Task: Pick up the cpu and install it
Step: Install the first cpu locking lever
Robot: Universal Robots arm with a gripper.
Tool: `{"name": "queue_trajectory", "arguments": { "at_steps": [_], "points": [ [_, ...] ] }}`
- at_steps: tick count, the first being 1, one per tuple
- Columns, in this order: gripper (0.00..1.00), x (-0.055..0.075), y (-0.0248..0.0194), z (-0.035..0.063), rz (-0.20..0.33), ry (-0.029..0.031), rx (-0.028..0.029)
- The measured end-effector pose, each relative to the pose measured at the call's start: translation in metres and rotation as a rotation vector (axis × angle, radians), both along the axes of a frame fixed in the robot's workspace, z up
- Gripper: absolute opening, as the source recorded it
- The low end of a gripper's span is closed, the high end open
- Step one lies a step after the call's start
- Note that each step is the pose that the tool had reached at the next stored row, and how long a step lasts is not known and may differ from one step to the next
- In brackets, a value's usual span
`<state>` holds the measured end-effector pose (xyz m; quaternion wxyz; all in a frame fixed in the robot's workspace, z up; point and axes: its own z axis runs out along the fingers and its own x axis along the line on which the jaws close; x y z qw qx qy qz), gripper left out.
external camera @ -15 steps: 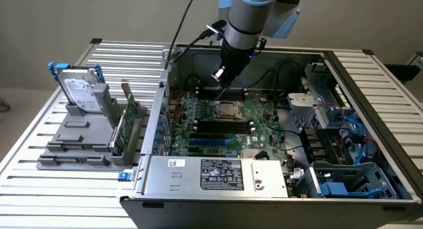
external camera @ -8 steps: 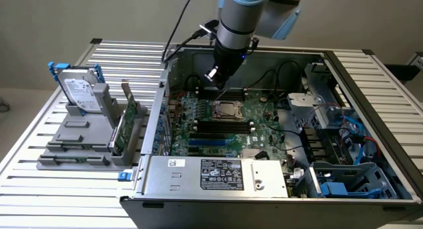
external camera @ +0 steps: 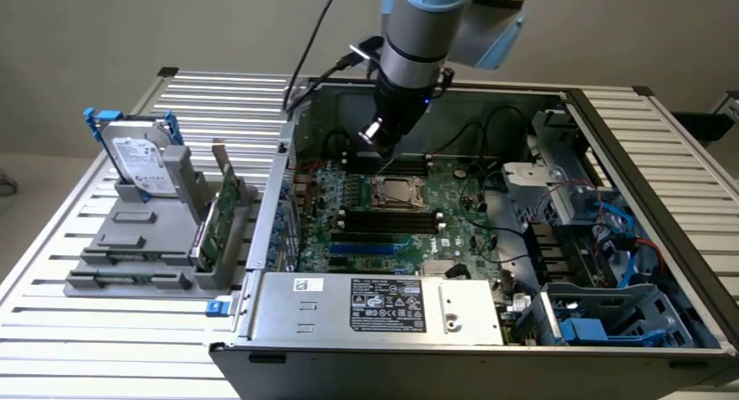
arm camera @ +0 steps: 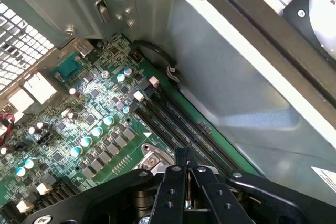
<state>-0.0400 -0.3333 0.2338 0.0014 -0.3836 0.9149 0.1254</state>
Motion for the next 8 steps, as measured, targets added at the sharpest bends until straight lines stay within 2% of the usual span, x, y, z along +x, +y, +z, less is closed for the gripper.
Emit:
{"name": "queue_trajectory", "arguments": {
  "at_steps": [4, 5, 8],
  "points": [
    [0.11, 0.001, -0.0002, -0.0004, 0.002, -0.0034, 0.0001],
    [0.11, 0.001, -0.0002, -0.0012, 0.002, -0.0069, 0.0003],
    [0.11, 0.001, -0.0004, -0.0035, 0.002, -0.0254, 0.0]
  ]
}}
